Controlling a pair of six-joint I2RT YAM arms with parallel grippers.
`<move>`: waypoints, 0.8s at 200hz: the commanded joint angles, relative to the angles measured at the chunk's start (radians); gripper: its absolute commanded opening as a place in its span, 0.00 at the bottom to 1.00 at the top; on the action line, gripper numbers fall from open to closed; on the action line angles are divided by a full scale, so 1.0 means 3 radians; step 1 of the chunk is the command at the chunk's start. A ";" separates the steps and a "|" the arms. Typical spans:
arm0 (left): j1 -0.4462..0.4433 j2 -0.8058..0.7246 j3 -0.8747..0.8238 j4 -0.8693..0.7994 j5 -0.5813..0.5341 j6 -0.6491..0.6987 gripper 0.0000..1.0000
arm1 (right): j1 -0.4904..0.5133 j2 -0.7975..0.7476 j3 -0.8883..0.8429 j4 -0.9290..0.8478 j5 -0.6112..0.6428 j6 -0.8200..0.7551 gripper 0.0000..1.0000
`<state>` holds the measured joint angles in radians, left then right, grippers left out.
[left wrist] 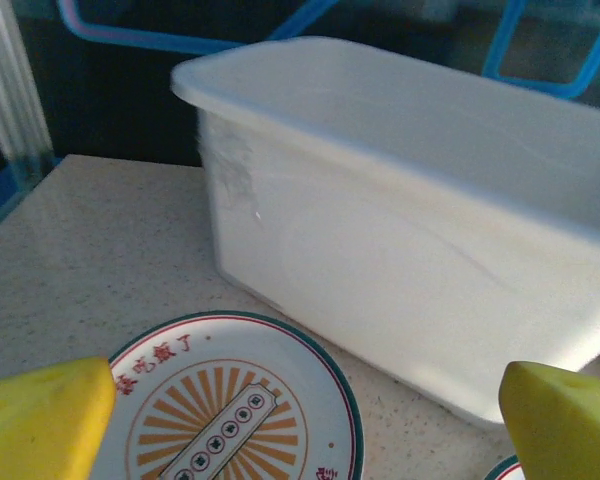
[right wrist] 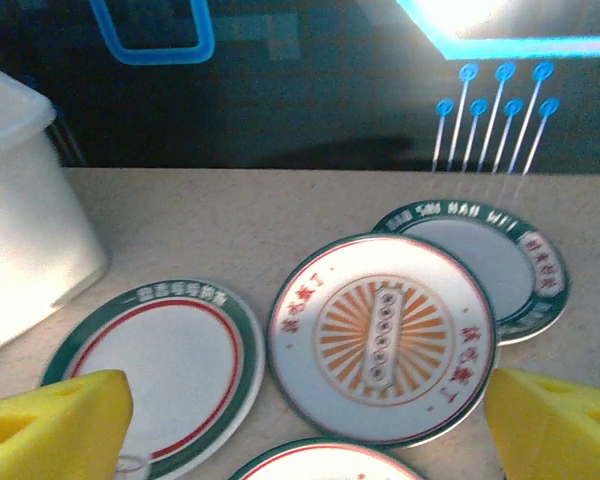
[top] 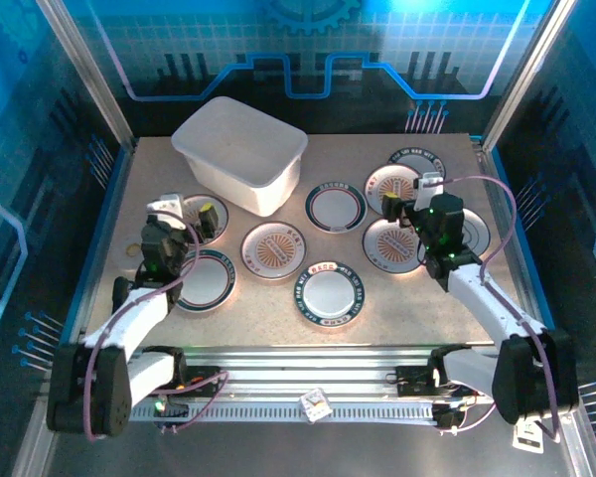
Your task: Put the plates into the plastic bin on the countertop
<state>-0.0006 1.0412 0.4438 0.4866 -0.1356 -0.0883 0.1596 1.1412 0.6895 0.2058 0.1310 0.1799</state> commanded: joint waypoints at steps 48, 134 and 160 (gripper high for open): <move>0.0033 -0.0246 0.1900 -0.3317 0.0244 -0.1438 0.99 | 0.0127 0.0006 0.0533 -0.1944 -0.0671 0.1131 0.82; -0.0135 0.1059 0.2891 -0.3750 0.0576 -0.2136 0.99 | 0.0409 0.0418 0.0714 -0.2061 -0.0795 0.1352 0.81; -0.0210 0.1441 0.3167 -0.3722 0.0543 -0.2189 0.99 | 0.0444 0.0596 0.0731 -0.1996 -0.0883 0.1406 0.80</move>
<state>-0.0448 1.4029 1.3037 -0.6064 0.0166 -0.7052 0.2745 1.2751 0.8791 -0.3981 -0.0891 0.5674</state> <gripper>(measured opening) 0.992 0.801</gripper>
